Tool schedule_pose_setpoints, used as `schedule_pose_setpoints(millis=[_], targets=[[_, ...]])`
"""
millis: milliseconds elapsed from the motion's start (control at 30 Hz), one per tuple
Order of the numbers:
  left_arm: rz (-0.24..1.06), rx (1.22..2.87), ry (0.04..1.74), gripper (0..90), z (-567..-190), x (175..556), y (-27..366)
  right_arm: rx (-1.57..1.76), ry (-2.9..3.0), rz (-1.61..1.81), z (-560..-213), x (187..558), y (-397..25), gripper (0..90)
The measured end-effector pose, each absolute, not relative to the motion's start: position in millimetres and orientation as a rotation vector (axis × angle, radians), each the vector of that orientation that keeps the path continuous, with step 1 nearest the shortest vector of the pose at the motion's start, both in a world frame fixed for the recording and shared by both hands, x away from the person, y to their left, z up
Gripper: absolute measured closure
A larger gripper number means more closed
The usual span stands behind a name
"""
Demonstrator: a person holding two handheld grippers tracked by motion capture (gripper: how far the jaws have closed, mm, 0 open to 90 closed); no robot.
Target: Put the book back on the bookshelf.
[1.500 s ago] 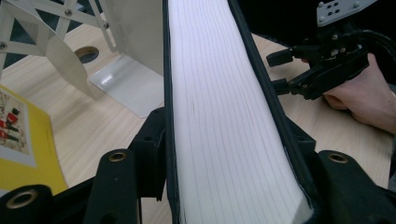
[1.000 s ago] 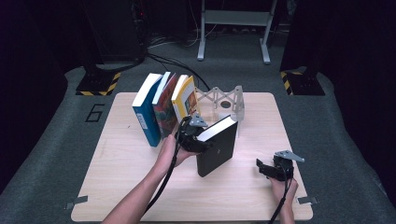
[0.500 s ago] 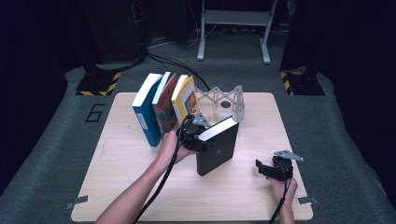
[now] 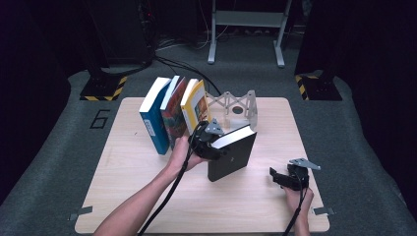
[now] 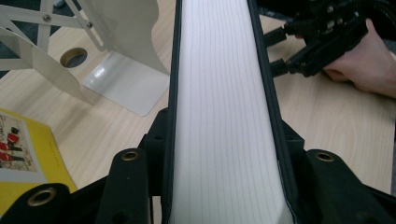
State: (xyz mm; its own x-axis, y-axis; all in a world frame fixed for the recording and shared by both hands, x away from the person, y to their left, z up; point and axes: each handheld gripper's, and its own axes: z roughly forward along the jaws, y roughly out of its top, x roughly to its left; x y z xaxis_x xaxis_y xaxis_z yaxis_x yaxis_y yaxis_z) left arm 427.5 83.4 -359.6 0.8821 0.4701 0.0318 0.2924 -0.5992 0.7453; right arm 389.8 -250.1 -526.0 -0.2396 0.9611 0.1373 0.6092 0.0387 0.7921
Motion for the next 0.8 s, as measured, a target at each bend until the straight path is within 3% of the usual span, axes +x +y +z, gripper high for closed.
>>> schedule_pose_setpoints(millis=[800], targets=[[0.349, 2.163, 0.742, 54.6, -351, 448, 68, 1.652, 1.821, 1.131, -526, 391, -260, 18.6]])
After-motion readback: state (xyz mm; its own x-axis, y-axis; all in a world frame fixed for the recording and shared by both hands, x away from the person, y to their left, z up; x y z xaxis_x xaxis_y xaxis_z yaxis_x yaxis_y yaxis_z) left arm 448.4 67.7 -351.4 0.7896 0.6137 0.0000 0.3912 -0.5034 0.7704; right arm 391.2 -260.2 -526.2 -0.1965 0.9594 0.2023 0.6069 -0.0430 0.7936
